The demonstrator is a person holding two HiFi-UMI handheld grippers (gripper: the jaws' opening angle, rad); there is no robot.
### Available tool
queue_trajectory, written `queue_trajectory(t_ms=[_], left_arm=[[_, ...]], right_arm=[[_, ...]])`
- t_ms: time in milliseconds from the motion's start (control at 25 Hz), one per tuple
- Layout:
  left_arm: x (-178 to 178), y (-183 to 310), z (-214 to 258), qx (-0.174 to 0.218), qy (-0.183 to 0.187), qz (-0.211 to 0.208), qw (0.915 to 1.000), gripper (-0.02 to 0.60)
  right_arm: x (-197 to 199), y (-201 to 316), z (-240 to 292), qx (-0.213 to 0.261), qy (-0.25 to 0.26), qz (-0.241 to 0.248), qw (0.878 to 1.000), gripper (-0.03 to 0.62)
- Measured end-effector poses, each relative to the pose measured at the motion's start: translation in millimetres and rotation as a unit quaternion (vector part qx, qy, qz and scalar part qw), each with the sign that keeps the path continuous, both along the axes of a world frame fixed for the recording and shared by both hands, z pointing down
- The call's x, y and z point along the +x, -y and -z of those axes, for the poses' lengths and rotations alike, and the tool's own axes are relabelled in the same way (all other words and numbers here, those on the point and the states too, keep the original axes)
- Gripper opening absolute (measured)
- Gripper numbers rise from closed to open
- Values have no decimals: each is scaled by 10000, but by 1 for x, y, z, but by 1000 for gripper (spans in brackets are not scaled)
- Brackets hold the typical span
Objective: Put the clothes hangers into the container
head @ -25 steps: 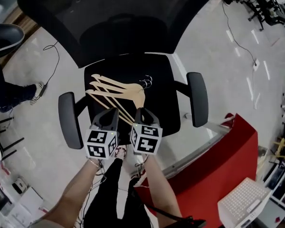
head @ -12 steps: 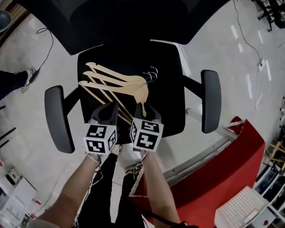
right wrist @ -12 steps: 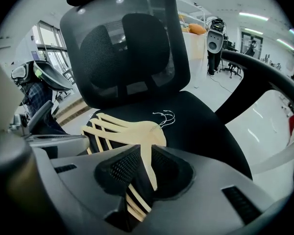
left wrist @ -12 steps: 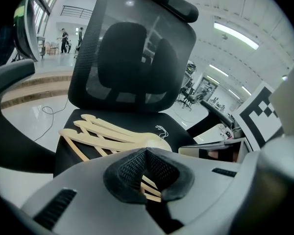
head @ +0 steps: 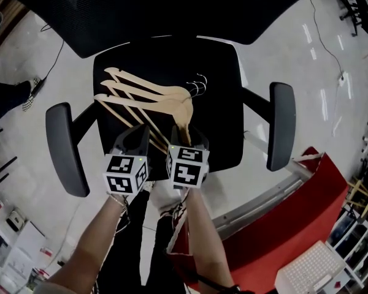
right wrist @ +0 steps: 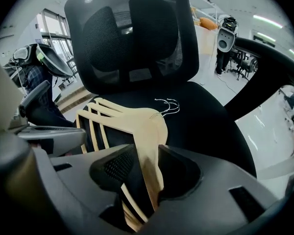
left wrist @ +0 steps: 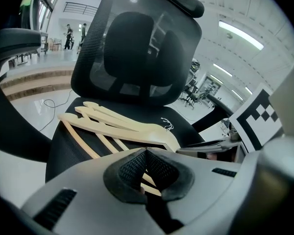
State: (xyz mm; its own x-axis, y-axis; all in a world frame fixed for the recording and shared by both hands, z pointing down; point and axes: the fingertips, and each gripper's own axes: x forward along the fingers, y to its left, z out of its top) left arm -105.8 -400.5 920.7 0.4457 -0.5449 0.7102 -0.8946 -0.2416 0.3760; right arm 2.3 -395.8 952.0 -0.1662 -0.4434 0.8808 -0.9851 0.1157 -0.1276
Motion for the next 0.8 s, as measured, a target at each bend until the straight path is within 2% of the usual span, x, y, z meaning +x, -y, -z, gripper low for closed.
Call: queue_trajectory(t_ms=[280, 440, 600, 800], left_arm=[[-1, -1, -15, -85, 18, 77, 9999, 0], [-1, -1, -20, -123, 34, 110, 9999, 0], [-1, -3, -23, -131, 53, 108, 9998, 0], [-2, -5, -24, -140, 63, 100, 9998, 0]], right_arm=[[-4, 2, -15, -126, -99, 305, 9994, 184], [-3, 3, -16, -74, -335, 411, 9986, 184], [2, 3, -18, -22, -464, 352, 9983, 146], [4, 4, -19, 65, -425, 397, 9983, 143]])
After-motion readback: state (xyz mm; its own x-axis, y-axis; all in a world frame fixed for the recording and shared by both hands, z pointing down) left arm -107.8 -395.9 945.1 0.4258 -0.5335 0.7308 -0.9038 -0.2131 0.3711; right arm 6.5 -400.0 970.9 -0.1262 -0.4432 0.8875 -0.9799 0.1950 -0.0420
